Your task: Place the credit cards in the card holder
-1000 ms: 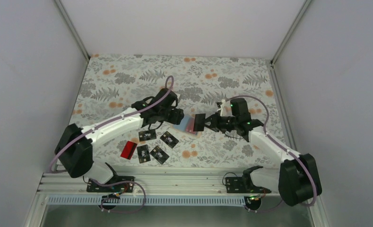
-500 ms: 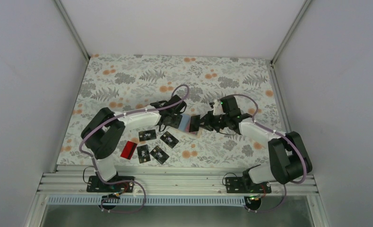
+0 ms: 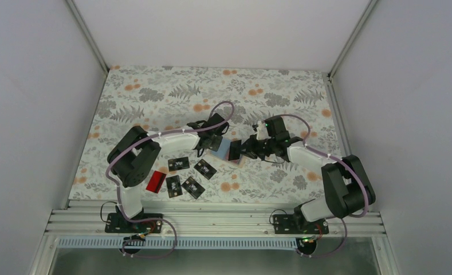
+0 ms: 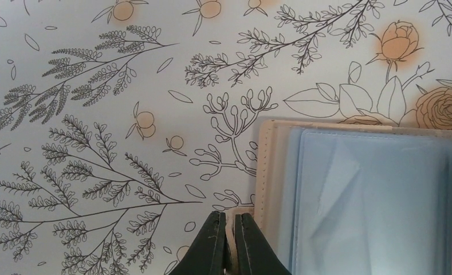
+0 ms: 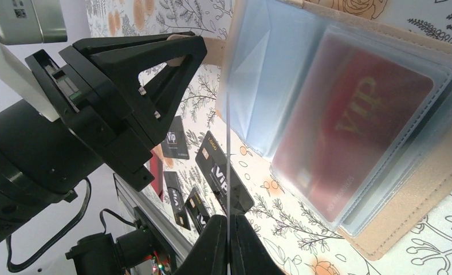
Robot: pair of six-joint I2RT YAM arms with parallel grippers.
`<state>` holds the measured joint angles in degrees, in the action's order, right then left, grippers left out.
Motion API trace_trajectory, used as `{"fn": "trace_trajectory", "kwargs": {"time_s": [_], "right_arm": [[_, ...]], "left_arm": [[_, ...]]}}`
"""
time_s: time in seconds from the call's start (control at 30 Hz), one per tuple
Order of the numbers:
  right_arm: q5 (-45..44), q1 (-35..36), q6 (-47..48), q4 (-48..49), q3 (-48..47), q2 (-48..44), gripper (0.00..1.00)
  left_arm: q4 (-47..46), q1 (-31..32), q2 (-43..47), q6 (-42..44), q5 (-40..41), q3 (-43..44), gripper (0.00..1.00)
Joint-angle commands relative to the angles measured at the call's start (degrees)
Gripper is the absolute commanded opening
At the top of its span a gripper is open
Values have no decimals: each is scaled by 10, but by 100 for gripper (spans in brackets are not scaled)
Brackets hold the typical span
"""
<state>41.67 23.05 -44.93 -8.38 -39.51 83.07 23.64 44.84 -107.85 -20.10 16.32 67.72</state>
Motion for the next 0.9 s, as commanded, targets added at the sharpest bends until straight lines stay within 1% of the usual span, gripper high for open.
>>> {"fn": "trace_trajectory", "kwargs": {"time_s": [0.0, 0.23, 0.47, 0.5, 0.53, 0.63, 0.67, 0.73, 0.87], "right_arm": [[-13, 8, 2, 13, -18, 10, 4], [-41, 9, -4, 25, -15, 11, 4], [-35, 17, 10, 62, -10, 27, 4], [-34, 18, 15, 68, -10, 29, 4], [-33, 19, 22, 71, -12, 31, 4], [-43, 19, 52, 70, -20, 36, 4], [-49, 19, 61, 68, -23, 38, 4], [-51, 19, 76, 73, -27, 42, 4], [-54, 19, 96, 84, -29, 50, 4]], "left_arm": [[-12, -1, 14, 2, 1, -4, 2], [18, 3, 61, -60, -32, -45, 2], [44, 19, 83, -103, -53, -61, 3], [44, 19, 85, -106, -55, -62, 6], [46, 19, 86, -114, -53, -64, 12], [51, 19, 84, -129, -44, -67, 34], [50, 19, 84, -132, -44, -69, 39], [45, 19, 84, -135, -46, -74, 42], [39, 19, 81, -138, -48, -79, 43]]}}
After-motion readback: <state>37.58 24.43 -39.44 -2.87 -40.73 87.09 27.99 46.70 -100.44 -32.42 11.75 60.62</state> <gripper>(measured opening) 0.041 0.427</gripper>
